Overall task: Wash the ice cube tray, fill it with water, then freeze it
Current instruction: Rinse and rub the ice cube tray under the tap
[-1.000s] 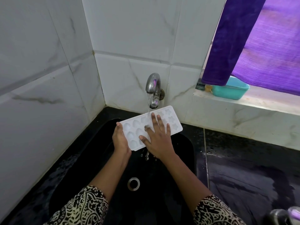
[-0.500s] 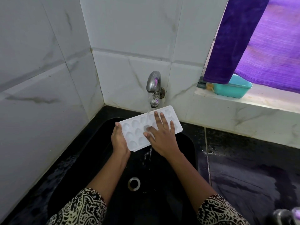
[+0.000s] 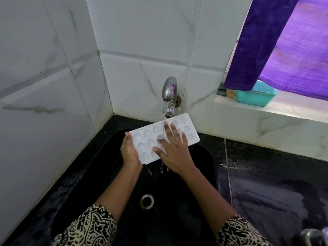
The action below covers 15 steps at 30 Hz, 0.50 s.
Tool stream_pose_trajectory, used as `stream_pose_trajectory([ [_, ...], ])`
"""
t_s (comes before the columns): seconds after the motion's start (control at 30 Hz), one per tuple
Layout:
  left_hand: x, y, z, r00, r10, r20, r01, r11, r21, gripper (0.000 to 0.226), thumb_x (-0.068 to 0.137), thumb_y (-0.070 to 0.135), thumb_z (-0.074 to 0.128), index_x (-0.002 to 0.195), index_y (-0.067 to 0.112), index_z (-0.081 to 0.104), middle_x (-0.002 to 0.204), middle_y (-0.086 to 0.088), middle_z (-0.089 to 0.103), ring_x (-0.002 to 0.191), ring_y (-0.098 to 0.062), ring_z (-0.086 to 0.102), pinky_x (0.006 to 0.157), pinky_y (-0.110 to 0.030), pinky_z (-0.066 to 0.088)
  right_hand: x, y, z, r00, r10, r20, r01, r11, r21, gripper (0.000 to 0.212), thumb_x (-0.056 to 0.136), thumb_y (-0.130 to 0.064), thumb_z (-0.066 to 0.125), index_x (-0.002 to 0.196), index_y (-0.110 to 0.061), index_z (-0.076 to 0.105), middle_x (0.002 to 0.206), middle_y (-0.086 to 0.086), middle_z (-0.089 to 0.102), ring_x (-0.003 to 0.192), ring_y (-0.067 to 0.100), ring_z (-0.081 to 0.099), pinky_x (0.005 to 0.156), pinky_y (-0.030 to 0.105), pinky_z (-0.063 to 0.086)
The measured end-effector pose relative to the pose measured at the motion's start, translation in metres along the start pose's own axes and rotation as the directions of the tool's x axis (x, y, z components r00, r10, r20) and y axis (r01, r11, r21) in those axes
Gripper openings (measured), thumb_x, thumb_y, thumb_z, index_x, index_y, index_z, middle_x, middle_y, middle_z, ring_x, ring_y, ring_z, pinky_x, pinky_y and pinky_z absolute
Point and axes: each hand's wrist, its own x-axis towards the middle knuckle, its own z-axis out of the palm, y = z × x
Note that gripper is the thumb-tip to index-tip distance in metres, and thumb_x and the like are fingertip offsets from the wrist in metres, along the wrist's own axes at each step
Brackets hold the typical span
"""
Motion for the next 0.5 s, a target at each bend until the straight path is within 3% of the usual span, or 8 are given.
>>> stream_pose_trajectory([
  [0.07,0.001,-0.001,-0.002,1.000,0.007,-0.002,-0.006,1.000,0.022,0.038,0.098,0.053,0.045,0.102,0.021,0.066,0.103,-0.008,0.073,0.090,-0.028,0.071,0.073,-0.040,0.059,0.000,0.008,-0.004,1.000,0.020,-0.017,-0.020,1.000,-0.015,0.047,0.094,-0.059,0.027,0.120,-0.034,0.057,0.160,-0.005,-0.007,0.144,0.013,-0.019,0.113,0.048,-0.010],
  [0.17,0.000,-0.004,-0.001,1.000,-0.020,0.014,0.019,1.000,0.023,0.045,0.097,0.054,0.045,0.112,0.016,0.065,0.105,-0.010,0.072,0.092,-0.031,0.071,0.077,-0.043,0.059,0.000,0.000,-0.003,0.997,0.052,-0.051,-0.055,0.997,-0.058,0.047,0.094,-0.059,0.029,0.119,-0.029,0.056,0.160,-0.004,-0.006,0.145,0.014,-0.015,0.114,0.048,-0.009],
  [0.3,0.003,-0.005,-0.004,1.000,-0.013,0.009,0.013,1.000,0.003,0.041,0.097,0.054,0.047,0.105,0.018,0.067,0.098,-0.008,0.075,0.087,-0.029,0.073,0.066,-0.037,0.059,-0.004,-0.002,0.004,1.000,-0.013,0.005,0.013,0.996,-0.083,0.058,0.092,-0.063,0.021,0.129,-0.028,0.048,0.153,-0.010,-0.022,0.141,0.011,-0.024,0.114,0.049,-0.009],
  [0.4,0.003,-0.007,-0.006,1.000,-0.021,0.015,0.021,1.000,-0.002,0.045,0.097,0.054,0.048,0.110,0.015,0.067,0.102,-0.009,0.074,0.092,-0.032,0.072,0.076,-0.046,0.059,-0.004,0.011,-0.002,0.999,0.033,-0.001,-0.033,0.999,-0.023,0.046,0.094,-0.059,0.027,0.122,-0.035,0.054,0.157,-0.007,-0.016,0.141,0.011,-0.025,0.113,0.048,-0.011],
  [0.5,0.000,-0.009,-0.002,0.998,-0.036,0.041,0.037,0.999,-0.025,0.053,0.097,0.053,0.046,0.120,0.008,0.063,0.110,-0.015,0.071,0.098,-0.036,0.069,0.084,-0.050,0.057,-0.003,0.001,0.002,0.998,0.066,-0.009,-0.066,0.998,-0.024,0.047,0.094,-0.059,0.029,0.124,-0.031,0.052,0.159,-0.004,-0.009,0.140,0.009,-0.025,0.113,0.049,-0.009],
])
